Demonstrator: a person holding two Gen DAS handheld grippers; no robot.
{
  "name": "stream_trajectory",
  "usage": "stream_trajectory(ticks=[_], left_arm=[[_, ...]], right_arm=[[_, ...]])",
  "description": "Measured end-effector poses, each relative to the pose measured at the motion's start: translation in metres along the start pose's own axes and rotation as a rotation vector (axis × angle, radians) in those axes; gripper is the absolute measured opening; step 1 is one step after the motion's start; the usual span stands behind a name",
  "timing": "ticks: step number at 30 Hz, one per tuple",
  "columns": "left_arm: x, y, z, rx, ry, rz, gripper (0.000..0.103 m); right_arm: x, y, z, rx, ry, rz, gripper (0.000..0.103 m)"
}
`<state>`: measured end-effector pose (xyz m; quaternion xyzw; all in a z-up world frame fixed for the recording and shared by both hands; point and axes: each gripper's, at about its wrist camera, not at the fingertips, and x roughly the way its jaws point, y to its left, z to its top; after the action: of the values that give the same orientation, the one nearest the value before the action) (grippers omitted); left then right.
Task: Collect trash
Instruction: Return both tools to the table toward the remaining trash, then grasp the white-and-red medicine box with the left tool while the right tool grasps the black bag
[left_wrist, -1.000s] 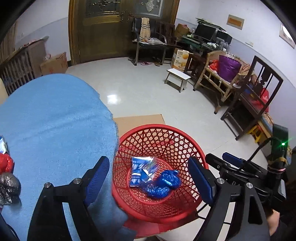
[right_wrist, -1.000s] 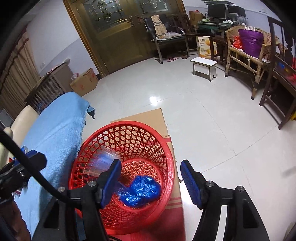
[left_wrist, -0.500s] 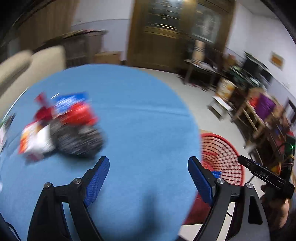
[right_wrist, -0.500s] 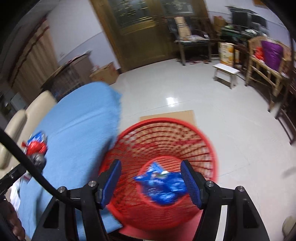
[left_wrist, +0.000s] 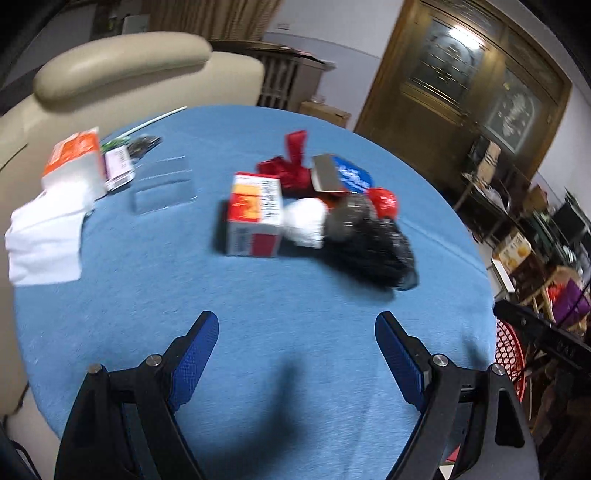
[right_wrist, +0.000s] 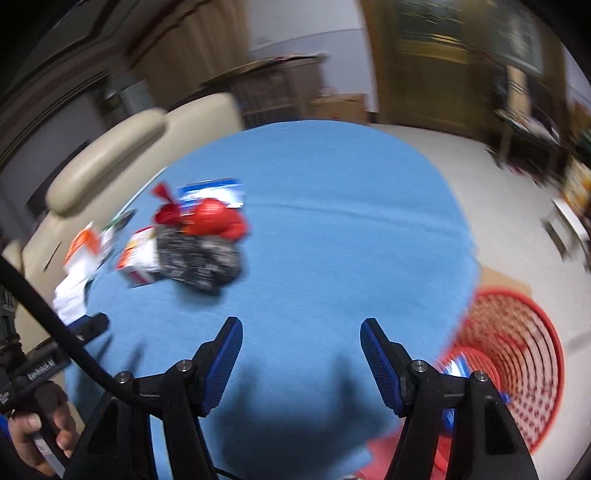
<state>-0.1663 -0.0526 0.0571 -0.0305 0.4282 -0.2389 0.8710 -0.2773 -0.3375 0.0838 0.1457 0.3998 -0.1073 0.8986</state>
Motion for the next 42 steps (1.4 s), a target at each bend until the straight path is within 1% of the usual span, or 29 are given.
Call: stream_trajectory(ticks=[4,7,10,13,16,19,23,25,27,29,33,35,38,41,42], left_arm=[[0.003,0.016,0.0,-0.038,0.0,-0.001,0.087],[0.002,0.025,0.001,-0.053,-0.003,-0.003,0.087],[0.001,0.031,0.001,-0.058,-0.004,-0.001,0.087],[0.002,0.037,0.002,-0.067,-0.003,0.005,0.087],[0.006,0.041,0.005,-0.08,0.004,0.008,0.087],[0.008,0.045,0.007,-0.086,0.007,0.017,0.087],[0.011,0.047,0.011,-0.081,0.011,0.031,0.087],[0.012,0.047,0.013,-0.075,0.012,0.039,0.087],[0.015,0.046,0.017,-0.071,0.013,0.045,0.087],[0.018,0.043,0.025,-0.06,0.009,0.051,0.087],[0.027,0.036,0.045,-0.054,-0.004,0.05,0.087],[0.037,0.031,0.059,-0.046,0.0,0.062,0.087],[0.05,0.026,0.077,-0.043,0.003,0.061,0.087],[0.067,0.022,0.095,-0.043,0.023,0.082,0.087],[0.076,0.022,0.101,-0.047,0.045,0.098,0.087]], right_arm=[[0.026,0.047,0.024,-0.154,0.039,0.056,0.072],[0.048,0.071,0.036,-0.254,0.067,0.074,0.072],[0.068,0.09,0.043,-0.369,0.109,0.066,0.072],[0.087,0.106,0.048,-0.456,0.149,0.074,0.072],[0.109,0.117,0.052,-0.514,0.173,0.063,0.072],[0.128,0.123,0.055,-0.54,0.194,0.057,0.072],[0.144,0.127,0.054,-0.538,0.19,0.058,0.072],[0.146,0.123,0.052,-0.505,0.193,0.084,0.061],[0.142,0.121,0.049,-0.493,0.185,0.091,0.056],[0.134,0.114,0.047,-0.467,0.182,0.106,0.054],[0.109,0.091,0.037,-0.365,0.167,0.16,0.053],[0.098,0.082,0.03,-0.327,0.157,0.174,0.053],[0.082,0.069,0.018,-0.279,0.143,0.191,0.053],[0.071,0.057,0.01,-0.231,0.128,0.207,0.053],[0.069,0.057,0.009,-0.221,0.125,0.211,0.053]])
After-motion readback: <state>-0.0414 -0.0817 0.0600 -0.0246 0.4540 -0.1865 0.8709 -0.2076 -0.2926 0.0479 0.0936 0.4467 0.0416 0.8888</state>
